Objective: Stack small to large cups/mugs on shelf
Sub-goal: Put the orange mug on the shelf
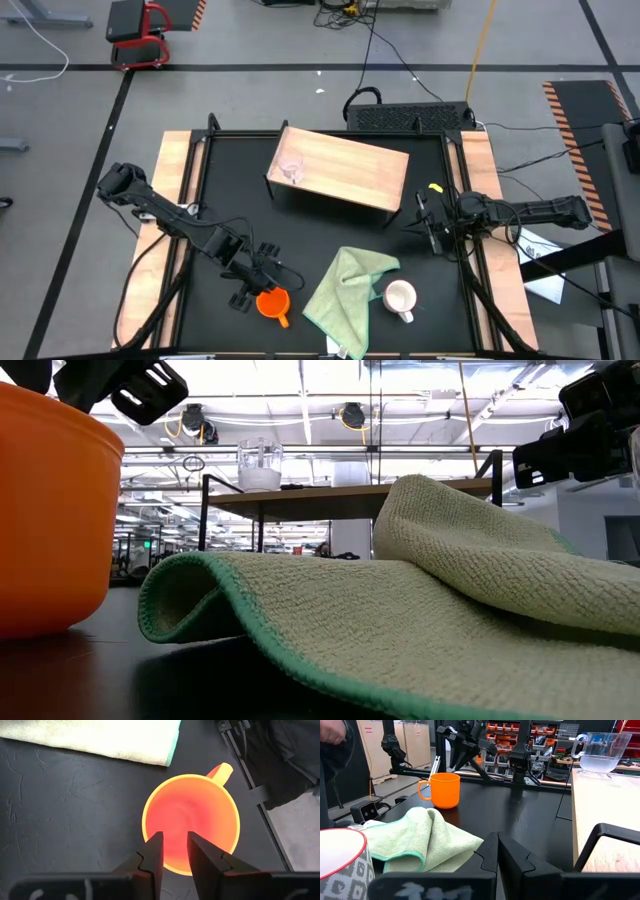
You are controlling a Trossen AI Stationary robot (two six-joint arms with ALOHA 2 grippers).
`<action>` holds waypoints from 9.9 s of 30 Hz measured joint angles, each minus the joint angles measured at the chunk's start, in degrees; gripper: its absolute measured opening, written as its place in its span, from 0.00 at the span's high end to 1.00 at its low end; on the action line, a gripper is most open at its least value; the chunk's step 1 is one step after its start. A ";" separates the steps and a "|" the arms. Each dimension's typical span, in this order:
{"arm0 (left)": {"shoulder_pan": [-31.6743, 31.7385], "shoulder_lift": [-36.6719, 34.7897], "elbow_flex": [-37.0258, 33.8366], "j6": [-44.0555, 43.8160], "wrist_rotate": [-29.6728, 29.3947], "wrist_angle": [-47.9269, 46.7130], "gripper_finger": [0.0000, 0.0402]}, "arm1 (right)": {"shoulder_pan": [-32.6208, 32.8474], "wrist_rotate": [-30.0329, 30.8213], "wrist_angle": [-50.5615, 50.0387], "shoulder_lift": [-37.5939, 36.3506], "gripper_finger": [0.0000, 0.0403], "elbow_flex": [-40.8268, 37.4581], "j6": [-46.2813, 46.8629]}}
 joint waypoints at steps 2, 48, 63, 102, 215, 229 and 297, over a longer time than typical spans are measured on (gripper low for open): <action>0.00 0.00 0.00 0.00 0.00 0.00 0.78 | 0.00 0.00 0.00 0.00 1.00 0.00 0.00; 1.52 0.00 0.00 -1.58 -3.95 -0.15 0.78 | -0.01 0.00 -0.02 0.02 1.00 0.01 -0.01; 1.62 -0.02 0.00 -1.46 -7.39 -0.89 0.78 | 0.01 0.00 -0.03 0.02 1.00 0.01 0.00; 1.62 -0.02 0.00 -4.11 -7.37 -0.73 0.39 | -0.01 0.00 -0.07 0.02 1.00 -0.01 0.00; 2.25 6.19 0.92 -3.63 2.95 -0.22 0.50 | 0.00 -0.01 -0.04 0.02 1.00 0.01 0.00; 2.25 6.19 0.94 -3.65 1.61 -0.22 0.50 | -0.01 -0.02 -0.04 0.02 1.00 -0.01 0.02; 2.23 6.16 0.94 3.85 -0.42 -0.90 0.99 | -0.01 -0.02 -0.55 0.00 1.00 -0.01 0.66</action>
